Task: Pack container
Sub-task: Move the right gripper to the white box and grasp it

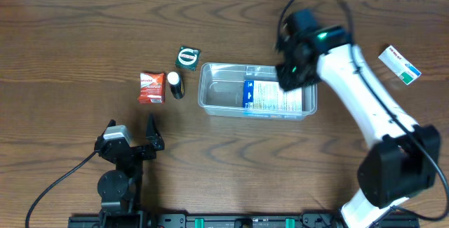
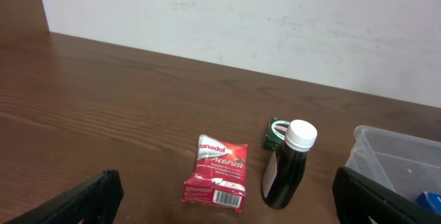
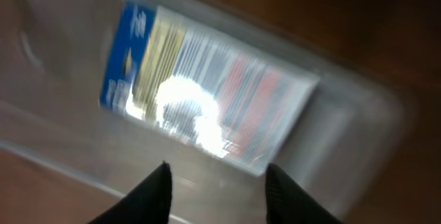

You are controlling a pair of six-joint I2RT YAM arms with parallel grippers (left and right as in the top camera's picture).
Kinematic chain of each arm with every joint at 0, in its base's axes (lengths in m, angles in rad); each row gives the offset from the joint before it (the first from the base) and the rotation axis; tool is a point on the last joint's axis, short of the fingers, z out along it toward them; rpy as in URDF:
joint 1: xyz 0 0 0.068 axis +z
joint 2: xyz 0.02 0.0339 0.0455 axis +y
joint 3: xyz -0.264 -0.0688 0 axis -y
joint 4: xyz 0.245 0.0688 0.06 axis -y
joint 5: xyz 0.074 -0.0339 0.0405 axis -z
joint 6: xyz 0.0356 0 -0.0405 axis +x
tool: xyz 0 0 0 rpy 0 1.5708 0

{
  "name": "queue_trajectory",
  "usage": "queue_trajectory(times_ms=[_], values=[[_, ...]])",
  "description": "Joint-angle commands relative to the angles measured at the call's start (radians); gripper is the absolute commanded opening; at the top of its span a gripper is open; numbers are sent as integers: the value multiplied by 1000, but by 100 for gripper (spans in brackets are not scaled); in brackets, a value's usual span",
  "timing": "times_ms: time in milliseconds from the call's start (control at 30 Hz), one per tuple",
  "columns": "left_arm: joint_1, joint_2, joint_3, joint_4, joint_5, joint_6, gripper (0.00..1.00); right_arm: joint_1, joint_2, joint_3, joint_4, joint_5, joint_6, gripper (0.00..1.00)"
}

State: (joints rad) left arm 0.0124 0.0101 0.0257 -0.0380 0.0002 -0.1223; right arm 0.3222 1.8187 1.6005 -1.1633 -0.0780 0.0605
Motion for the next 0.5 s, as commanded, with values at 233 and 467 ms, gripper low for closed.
queue_trajectory(times_ms=[233, 467], values=[[6, -5, -22, -35, -9, 14, 98, -304, -51, 137, 118, 233, -132, 84], [6, -5, -22, -35, -9, 14, 98, -539, -48, 67, 254, 234, -199, 96]])
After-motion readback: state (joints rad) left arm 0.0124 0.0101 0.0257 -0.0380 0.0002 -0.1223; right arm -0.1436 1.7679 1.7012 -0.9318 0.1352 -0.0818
